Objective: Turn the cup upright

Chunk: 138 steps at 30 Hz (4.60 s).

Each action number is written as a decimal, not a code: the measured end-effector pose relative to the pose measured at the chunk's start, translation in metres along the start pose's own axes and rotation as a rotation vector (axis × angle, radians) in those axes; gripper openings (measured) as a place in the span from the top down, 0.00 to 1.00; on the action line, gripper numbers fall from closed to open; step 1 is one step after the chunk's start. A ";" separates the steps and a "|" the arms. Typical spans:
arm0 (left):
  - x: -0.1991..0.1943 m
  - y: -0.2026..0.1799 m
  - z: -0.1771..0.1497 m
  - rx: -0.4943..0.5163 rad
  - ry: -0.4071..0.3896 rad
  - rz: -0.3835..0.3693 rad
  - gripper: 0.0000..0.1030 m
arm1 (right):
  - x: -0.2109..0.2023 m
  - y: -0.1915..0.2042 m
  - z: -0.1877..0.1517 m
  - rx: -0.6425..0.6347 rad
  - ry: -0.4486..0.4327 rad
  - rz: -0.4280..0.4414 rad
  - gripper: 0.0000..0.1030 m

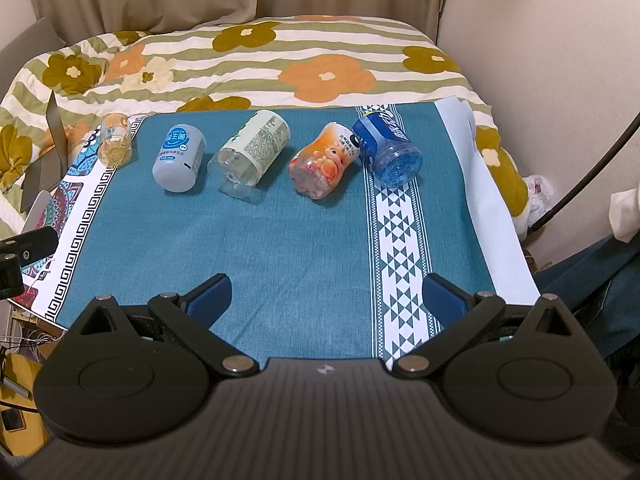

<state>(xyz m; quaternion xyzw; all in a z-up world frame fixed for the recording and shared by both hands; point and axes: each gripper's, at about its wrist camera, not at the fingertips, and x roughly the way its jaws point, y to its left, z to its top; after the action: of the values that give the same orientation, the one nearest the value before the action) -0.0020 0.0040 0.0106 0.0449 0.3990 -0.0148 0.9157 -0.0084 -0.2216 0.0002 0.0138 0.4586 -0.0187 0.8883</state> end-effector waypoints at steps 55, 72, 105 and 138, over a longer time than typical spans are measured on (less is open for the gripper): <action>0.236 -0.005 0.117 0.002 0.398 -0.219 0.13 | 0.119 -0.012 0.066 0.153 0.253 -0.075 0.00; 0.265 -0.002 0.113 -0.010 0.482 -0.283 0.37 | 0.134 -0.005 0.074 0.240 0.240 -0.080 0.00; 0.135 -0.061 0.041 -0.075 0.332 -0.205 0.37 | 0.082 -0.046 0.017 -0.016 0.162 0.081 0.00; 0.130 -0.098 0.003 0.019 0.311 -0.123 0.12 | 0.086 -0.066 -0.014 -0.091 0.206 0.158 0.00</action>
<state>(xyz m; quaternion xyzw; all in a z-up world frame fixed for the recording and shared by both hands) 0.0825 -0.0929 -0.0896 0.0307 0.5378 -0.0673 0.8398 0.0271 -0.2883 -0.0786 0.0111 0.5451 0.0736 0.8351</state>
